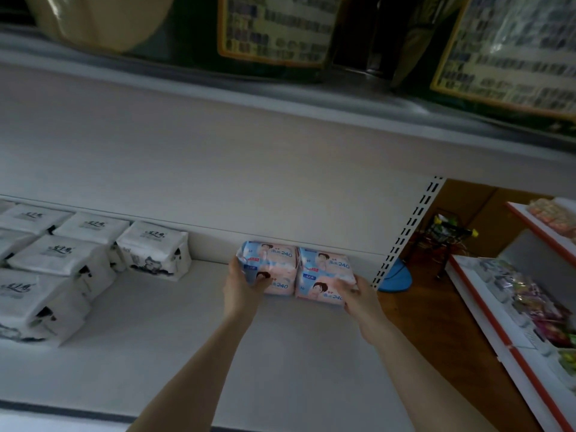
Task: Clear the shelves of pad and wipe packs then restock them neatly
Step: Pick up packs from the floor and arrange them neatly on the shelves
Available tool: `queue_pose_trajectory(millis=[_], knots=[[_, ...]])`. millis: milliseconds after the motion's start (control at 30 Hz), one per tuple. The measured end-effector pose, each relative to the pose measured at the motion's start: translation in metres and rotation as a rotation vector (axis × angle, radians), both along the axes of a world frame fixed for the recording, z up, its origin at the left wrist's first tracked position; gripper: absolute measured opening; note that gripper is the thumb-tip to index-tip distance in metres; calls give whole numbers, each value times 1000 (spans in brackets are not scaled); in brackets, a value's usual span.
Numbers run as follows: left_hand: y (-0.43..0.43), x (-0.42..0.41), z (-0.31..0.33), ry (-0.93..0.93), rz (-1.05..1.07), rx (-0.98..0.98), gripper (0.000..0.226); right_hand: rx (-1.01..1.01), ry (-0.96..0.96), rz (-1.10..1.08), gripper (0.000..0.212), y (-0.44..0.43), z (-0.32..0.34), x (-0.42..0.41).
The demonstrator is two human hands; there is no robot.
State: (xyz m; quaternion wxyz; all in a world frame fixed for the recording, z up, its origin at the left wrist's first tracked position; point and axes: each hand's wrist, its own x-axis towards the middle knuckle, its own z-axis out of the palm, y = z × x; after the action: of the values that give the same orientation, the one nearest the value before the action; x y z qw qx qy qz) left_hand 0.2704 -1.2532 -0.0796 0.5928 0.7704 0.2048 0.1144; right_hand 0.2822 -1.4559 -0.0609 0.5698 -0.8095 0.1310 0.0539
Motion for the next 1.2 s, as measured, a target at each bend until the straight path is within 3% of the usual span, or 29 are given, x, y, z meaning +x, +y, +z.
queue_pose_trajectory(millis=[200, 300, 367, 500, 733, 867, 1033, 1200], knots=[[-4, -4, 1, 13, 40, 55, 55, 25, -1, -23, 36, 2, -1, -2], [-5, -16, 4, 62, 61, 85, 57, 48, 67, -134, 56, -1, -10, -13], [-6, -29, 5, 94, 59, 94, 66, 75, 106, -152, 55, 6, -12, -27], [1, -63, 7, 77, 75, 96, 65, 234, 30, 64, 16, 52, 2, -58], [68, -178, 19, 41, 303, 20, 44, 294, 60, 548, 8, 176, 11, -114], [121, -281, 9, 52, 533, -1, 13, 283, 128, 821, 16, 255, -1, -188], [172, -424, -39, 135, 828, -146, 31, 193, 222, 1148, 14, 339, -42, -307], [196, -561, -93, 258, 1087, -271, 36, 38, 324, 1335, 15, 391, -94, -427]])
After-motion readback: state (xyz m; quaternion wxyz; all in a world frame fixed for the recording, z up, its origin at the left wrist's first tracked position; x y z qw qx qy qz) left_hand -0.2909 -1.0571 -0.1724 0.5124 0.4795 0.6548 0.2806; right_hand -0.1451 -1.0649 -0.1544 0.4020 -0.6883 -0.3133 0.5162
